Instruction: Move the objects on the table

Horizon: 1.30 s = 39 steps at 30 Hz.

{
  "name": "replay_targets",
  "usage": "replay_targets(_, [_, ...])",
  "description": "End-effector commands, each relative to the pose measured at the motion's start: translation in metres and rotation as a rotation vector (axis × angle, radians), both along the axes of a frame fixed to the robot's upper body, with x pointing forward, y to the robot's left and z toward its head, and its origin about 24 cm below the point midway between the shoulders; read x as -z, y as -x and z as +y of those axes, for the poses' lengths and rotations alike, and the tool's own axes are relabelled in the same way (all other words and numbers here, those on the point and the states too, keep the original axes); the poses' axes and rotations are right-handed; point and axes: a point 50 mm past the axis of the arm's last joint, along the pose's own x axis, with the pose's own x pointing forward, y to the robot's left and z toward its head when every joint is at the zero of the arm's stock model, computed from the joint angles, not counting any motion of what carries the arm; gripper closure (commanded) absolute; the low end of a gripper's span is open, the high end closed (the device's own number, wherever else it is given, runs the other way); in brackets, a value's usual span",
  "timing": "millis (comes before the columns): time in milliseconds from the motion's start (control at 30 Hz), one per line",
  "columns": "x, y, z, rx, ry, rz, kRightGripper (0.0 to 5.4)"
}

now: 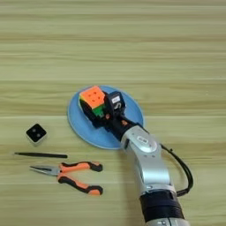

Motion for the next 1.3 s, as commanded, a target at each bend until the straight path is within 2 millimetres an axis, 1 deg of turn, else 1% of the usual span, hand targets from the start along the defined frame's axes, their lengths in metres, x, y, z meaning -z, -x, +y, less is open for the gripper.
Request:
replay_targets(33, [-0.023, -0.01, 0.001, -0.006, 0.017, -0.117, 2.07])
replay_targets(533, [-0.018, -0.01, 0.001, -0.013, 0.024, -0.1, 2.07])
replay_targets(567, [-0.018, -0.01, 0.001, -0.013, 0.023, -0.099, 1.7])
replay_targets(700, [-0.018, -0.01, 0.001, -0.012, 0.018, -0.095, 1.06])
replay_targets(833, [-0.021, -0.01, 0.001, -0.01, 0.009, -0.109, 0.64])
replay_targets(967, [-0.029, -0.01, 0.001, -0.008, -0.001, -0.152, 0.05])
replay_targets(1167, [-0.049, -0.01, 0.002, -0.008, -0.023, -0.271, 0.05])
replay_targets(1300, [-0.066, -0.007, 0.005, -0.064, -0.024, -0.368, 0.05])
